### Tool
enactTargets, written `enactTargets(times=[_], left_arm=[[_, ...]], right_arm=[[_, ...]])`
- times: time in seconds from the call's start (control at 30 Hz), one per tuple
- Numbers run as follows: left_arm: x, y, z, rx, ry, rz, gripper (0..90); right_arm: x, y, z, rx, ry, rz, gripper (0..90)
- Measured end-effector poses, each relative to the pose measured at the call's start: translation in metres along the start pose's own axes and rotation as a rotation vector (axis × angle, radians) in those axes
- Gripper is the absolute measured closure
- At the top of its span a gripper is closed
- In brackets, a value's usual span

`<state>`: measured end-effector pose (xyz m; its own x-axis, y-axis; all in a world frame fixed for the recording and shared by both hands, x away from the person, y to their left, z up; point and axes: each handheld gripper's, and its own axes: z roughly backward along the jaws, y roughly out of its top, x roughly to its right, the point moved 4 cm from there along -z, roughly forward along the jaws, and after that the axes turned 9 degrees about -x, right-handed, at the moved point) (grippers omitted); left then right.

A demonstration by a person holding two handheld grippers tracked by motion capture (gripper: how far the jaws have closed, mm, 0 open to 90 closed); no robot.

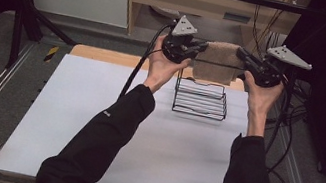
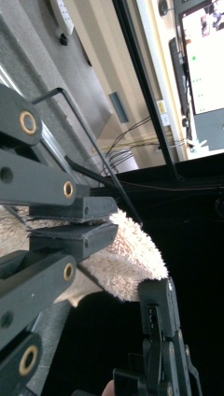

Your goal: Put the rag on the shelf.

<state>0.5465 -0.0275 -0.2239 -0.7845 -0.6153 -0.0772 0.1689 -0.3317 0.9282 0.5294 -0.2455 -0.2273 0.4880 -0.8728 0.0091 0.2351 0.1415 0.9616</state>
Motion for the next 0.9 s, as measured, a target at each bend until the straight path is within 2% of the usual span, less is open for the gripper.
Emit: enactTargets(times=[0.13, 0.43, 0.8, 0.9], left_arm=[[0.002, -0.001, 0.002, -0.017, -0.001, 0.001, 84.9], [0.009, -0.010, 0.006, -0.047, -0.031, 0.002, 84.3], [0.016, -0.019, 0.009, -0.079, -0.034, -0.033, 83.0], [0.016, -0.021, 0.009, -0.083, -0.038, -0.030, 82.3]], right_arm=[[-0.002, -0.002, 0.003, -0.007, 0.006, 0.001, 84.4], [-0.007, -0.009, 0.012, -0.030, 0.025, 0.007, 83.6], [-0.012, -0.020, 0.017, -0.058, 0.046, 0.013, 83.2], [-0.012, -0.024, 0.017, -0.064, 0.053, 0.013, 83.2]])
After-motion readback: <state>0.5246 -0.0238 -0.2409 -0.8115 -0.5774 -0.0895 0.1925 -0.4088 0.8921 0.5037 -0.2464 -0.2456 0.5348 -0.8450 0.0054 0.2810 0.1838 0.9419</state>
